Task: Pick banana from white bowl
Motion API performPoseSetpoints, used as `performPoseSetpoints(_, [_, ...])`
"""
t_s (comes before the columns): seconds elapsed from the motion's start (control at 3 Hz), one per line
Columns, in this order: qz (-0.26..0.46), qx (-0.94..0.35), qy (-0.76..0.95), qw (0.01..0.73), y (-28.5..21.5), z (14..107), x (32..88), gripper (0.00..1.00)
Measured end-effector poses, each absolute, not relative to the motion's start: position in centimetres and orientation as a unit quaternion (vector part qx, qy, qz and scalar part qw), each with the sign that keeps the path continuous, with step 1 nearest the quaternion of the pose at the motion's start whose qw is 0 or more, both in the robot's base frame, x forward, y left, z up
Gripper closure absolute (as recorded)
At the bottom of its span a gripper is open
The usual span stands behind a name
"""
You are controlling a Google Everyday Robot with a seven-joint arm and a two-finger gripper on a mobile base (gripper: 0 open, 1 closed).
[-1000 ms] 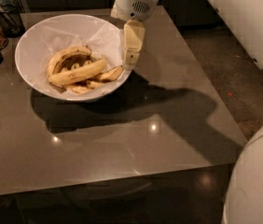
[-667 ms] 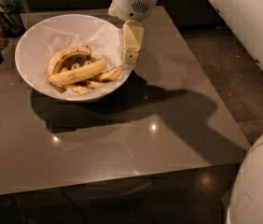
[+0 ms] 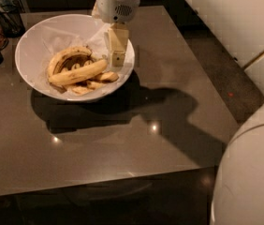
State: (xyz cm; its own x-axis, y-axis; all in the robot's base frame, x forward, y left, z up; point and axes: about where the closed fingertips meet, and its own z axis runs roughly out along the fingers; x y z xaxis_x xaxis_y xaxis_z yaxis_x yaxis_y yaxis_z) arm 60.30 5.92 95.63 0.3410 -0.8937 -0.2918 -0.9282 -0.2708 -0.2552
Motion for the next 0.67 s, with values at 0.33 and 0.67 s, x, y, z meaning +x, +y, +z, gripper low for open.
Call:
performPoseSetpoints(0.33, [0.049, -0.806, 0.559, 0.188, 7.6, 96.0, 60.2, 0.05])
performPoseSetpoints(0.67, [0.054, -0.812, 0.552, 0.185, 9.0, 96.2, 60.3, 0.24])
